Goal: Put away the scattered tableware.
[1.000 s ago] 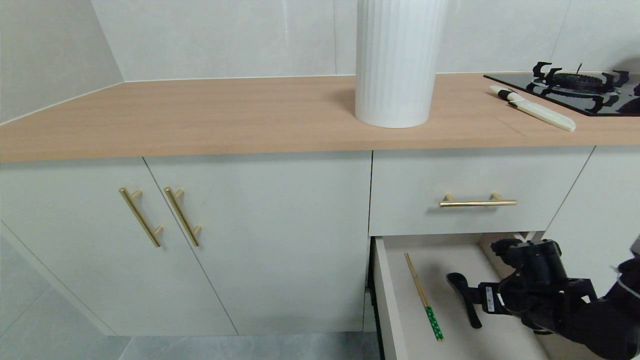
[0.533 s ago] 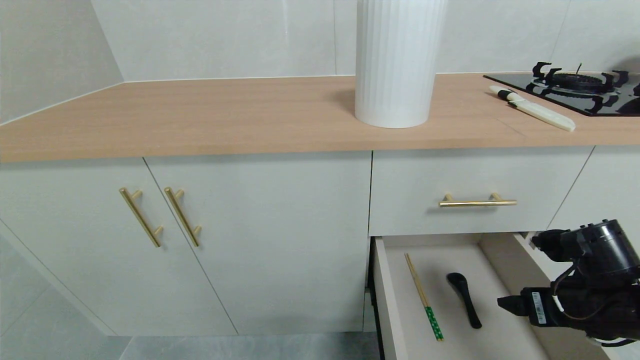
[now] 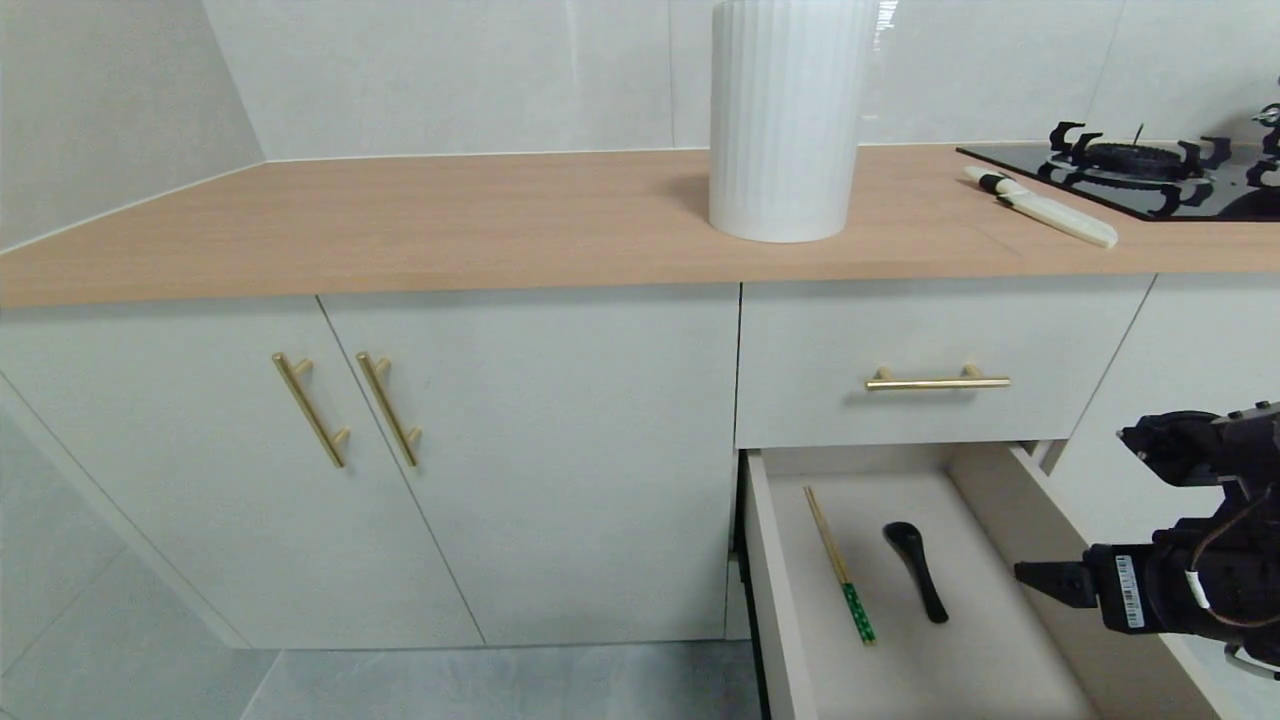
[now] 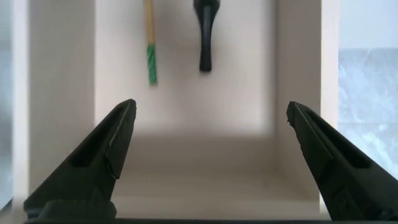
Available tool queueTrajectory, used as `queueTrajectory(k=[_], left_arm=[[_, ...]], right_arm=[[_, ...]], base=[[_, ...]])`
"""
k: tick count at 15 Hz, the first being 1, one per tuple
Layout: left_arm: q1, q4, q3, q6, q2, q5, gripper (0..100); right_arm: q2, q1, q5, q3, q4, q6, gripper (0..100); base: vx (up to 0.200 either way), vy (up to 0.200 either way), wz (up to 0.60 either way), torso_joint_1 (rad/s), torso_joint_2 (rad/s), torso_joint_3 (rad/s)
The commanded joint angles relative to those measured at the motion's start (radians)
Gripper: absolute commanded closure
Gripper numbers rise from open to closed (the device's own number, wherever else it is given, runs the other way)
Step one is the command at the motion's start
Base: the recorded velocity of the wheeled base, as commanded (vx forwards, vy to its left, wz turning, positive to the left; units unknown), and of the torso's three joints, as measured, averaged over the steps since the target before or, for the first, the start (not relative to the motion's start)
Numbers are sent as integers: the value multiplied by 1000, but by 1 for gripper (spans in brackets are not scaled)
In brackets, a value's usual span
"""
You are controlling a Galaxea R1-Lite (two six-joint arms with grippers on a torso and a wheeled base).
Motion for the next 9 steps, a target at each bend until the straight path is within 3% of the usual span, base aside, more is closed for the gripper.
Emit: queueTrajectory(k=[1,5,9], left_arm=[[0,0,0,0,2,0,0],[0,0,0,0,2,0,0],[2,0,0,0,2,0,0]], right_arm=[[-19,4,-1,-1,-1,0,0],[-54,30,-1,-14,64,0,0],[-94,88,4,-100,335,0,0]], base=[[-200,0,0,-12,7,2],[-200,0,0,5,1,2],[0,0,0,0,0,0]])
